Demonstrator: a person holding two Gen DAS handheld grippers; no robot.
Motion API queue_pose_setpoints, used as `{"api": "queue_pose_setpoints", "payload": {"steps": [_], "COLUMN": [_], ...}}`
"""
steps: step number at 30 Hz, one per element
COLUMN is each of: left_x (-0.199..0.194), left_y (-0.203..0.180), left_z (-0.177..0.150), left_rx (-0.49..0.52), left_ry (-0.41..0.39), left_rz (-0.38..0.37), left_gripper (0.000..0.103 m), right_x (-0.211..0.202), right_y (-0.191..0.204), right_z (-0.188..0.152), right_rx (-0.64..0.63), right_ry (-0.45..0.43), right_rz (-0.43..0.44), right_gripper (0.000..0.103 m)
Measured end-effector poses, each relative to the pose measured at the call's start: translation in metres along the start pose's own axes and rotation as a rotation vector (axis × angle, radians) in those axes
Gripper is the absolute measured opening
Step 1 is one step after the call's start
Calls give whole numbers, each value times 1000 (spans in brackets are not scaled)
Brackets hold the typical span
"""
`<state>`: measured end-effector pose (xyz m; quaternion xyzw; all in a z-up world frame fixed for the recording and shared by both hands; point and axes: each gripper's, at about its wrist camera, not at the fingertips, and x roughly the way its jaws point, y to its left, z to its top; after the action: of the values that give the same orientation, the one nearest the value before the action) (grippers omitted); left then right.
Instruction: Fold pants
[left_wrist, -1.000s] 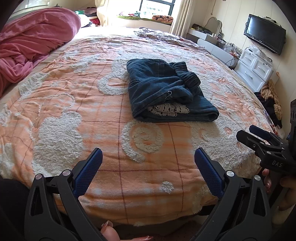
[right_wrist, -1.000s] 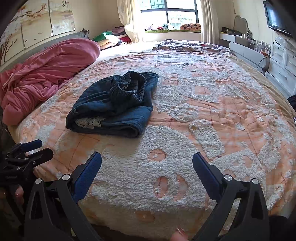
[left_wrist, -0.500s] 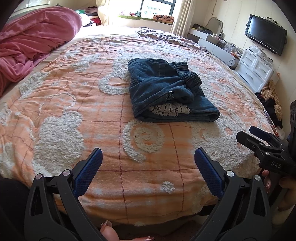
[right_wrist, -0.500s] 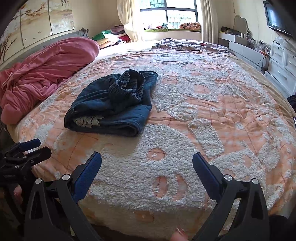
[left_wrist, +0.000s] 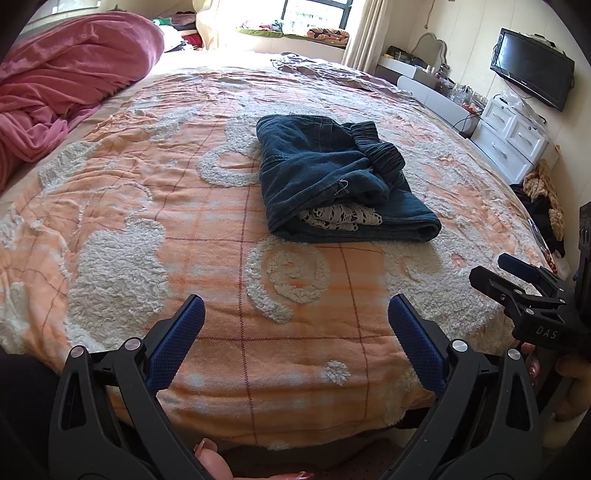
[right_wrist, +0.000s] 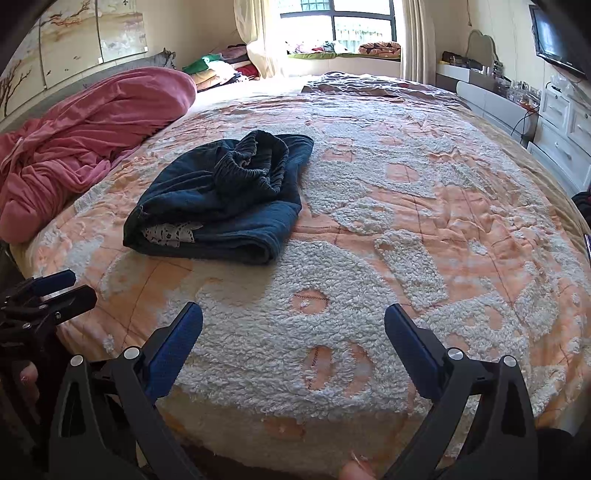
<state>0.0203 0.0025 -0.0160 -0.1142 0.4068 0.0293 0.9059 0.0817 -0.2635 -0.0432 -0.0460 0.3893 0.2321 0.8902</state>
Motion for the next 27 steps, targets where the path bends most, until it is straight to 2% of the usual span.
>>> {"api": "queue_pose_setpoints", "payload": {"steps": [14,17,20,24,27], "left_x": [1,2,-1,-19,-17], "left_y": [-4,-3,0,24,63], "left_z": [0,2,6,31,67], "left_rx": [5,-9,-20,-72,-78], "left_ry": [13,26,6,-65,-40], "left_rz": [-17,-19,-23,-37,66], "left_gripper": [93,93,93,93,93], "right_x": [-1,-1,-4,-13,-22], "right_y": [-2,-5,-11,-35,-81], "right_z": [0,1,5,21,44], "right_rx": [1,2,10,51,111], "right_ry": [0,0,-2,-11,-33], "right_rz": [-14,-33,-57,-79,-100], "right_gripper": [98,98,98,98,98]}}
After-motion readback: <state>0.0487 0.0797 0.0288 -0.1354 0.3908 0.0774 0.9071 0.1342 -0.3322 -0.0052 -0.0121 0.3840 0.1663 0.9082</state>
